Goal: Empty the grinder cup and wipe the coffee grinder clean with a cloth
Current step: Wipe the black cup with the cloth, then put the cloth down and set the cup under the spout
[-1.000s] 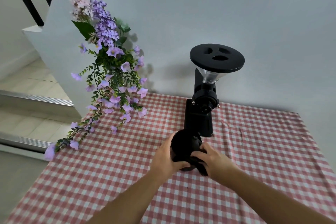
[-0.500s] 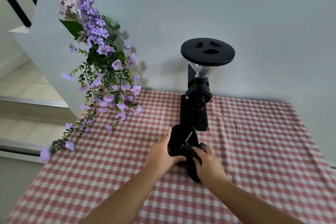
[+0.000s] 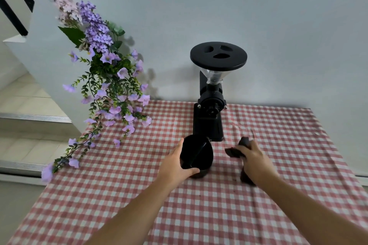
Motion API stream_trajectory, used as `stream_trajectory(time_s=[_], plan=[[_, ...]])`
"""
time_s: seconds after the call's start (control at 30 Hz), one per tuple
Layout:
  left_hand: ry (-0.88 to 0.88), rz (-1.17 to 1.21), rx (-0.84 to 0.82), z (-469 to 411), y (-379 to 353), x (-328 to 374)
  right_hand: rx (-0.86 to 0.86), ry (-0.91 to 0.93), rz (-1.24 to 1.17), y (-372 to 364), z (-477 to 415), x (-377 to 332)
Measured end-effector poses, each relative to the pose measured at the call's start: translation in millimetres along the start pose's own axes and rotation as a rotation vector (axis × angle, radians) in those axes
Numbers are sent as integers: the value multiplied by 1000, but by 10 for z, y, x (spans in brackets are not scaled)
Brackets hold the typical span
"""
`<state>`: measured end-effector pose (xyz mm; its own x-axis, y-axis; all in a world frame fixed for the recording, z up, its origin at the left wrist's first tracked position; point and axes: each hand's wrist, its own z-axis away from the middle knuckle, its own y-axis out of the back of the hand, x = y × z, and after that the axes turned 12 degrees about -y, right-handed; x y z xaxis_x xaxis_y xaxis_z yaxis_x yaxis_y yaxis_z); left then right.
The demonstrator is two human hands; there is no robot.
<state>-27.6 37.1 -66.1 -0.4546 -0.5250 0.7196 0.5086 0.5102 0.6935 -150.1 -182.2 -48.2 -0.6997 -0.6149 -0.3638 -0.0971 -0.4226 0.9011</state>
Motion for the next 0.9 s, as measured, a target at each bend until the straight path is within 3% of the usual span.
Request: stream_trajectory(time_s=[0.13,0.3,0.43,0.5,0.63,0.77,0.9], plan=[[-44,2,20,29,-54,25,145,94,-126,-20,90,-318],[-11,-3,51,67,-140,49,-138,204,135,-465,276,-377],[3,15,43,54,-145,44,-174,170,253,-308,182,-218],[8,22,45,28,-144,56,-139,87,135,-151,110,-158],[-37,12,-16,-75,-102,46,105,23,-74,80,51,-92],[-111,-40,-114,-173,-72,87,265,-75,19,213,63,61],[-138,-97,-200,-266,-71,165,230,-130,181,167,93,230]])
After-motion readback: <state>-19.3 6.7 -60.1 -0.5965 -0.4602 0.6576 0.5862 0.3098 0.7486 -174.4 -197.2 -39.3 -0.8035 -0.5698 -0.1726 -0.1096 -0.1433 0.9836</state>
